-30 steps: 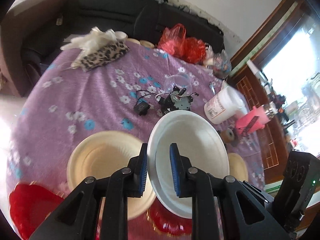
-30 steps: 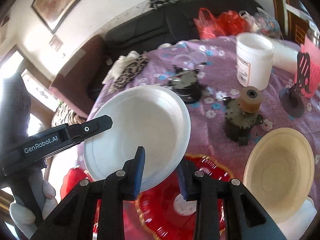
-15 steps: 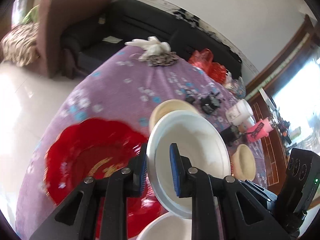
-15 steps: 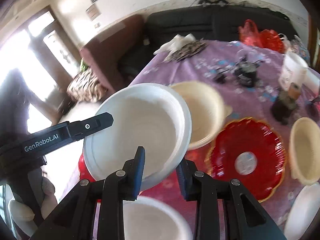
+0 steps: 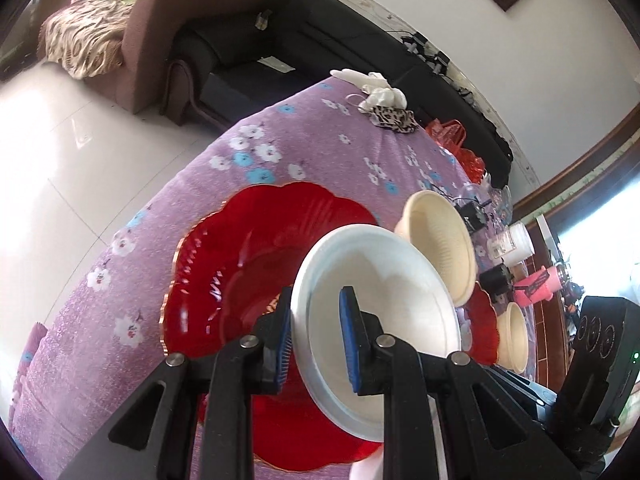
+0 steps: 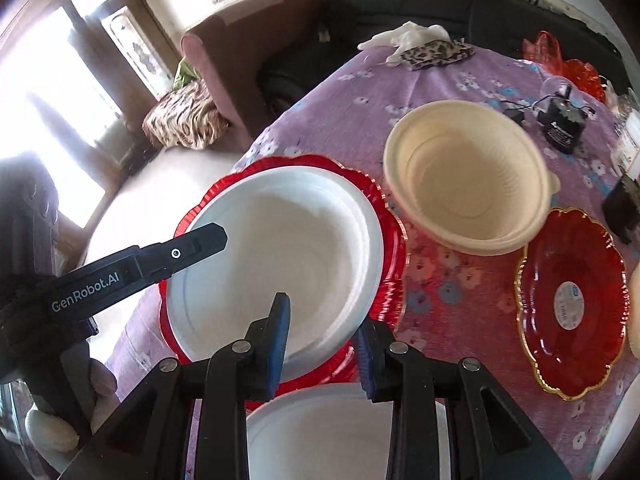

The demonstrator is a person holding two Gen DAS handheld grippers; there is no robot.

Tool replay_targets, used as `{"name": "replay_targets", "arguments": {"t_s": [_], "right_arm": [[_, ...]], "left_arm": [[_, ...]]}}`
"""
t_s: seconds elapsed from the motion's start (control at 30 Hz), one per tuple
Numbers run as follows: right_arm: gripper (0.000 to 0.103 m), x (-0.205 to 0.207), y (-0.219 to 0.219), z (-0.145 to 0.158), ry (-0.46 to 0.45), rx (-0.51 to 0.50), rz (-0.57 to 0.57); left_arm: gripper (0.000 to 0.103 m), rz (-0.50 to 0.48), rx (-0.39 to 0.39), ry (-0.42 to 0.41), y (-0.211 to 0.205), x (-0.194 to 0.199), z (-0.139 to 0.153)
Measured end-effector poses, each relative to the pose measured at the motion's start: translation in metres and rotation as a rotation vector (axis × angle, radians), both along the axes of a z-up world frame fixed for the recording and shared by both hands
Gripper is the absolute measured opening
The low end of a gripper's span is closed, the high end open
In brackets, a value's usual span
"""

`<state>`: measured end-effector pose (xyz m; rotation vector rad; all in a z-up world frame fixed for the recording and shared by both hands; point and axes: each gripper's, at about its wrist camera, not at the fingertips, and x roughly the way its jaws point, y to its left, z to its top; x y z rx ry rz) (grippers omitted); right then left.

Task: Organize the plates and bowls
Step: 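Carry the white plate with the left tool over the large red scalloped plate, then lower the white plate onto the red plate and open the left tool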

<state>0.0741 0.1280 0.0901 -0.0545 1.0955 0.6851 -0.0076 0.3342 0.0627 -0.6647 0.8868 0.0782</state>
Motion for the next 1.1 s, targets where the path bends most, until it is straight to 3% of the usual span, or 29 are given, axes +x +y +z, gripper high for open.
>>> {"name": "replay_targets", "arguments": {"t_s": [0.9,1.1], "right_arm": [[0.034,0.012,0.029,-0.027,0.053,-0.046,0.024],[0.034,0.014,0.03,-0.034,0.055,-0.048,0.012]], "left_arm": [[0.021,0.048,0.041,0.022,0.014,0.001,-0.022],[0.029,0.039,0.038,0.013,0.014,0.0,-0.021]]}}
